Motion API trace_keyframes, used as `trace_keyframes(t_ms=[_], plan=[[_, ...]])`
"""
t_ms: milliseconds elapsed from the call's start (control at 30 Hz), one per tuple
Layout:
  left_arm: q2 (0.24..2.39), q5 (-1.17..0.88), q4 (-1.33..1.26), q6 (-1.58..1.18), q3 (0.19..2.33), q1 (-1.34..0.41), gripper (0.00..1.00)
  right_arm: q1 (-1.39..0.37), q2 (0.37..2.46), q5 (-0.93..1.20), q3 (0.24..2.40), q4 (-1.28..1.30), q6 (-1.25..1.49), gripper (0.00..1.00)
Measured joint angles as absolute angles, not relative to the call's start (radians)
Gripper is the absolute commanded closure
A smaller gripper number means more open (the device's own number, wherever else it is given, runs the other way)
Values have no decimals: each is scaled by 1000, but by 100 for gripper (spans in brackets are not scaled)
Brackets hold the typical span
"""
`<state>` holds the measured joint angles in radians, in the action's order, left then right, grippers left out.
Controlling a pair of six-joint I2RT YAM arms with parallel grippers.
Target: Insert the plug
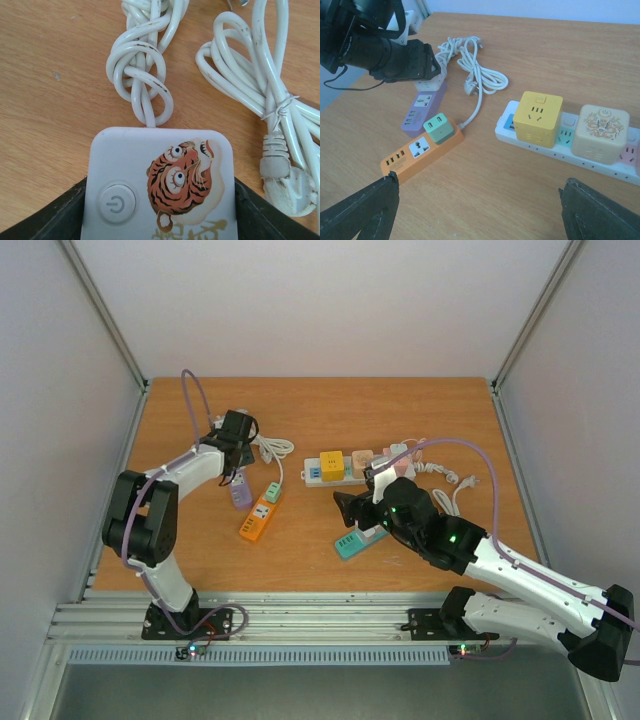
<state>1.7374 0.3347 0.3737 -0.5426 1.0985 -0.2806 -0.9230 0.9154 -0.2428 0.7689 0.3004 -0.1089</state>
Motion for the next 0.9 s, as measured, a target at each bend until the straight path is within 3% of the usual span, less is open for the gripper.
trace_keyframes(t_ms=[233,400,567,767,900], plan=[[1751,336,440,-565,1137,-288,19,-923,920,-244,769,300,-109,11],[1745,269,596,-567,1126,-287,1,-923,932,-244,769,300,-106,11],[1698,250,671,-568,1164,-286,1,-923,937,-244,769,300,-104,11],[1675,224,693,-536,1233,-268,17,-923,937,-244,769,300,-99,11],[1708,195,712,-508,1283,-237,21,-923,946,-244,769,301,-89,11]])
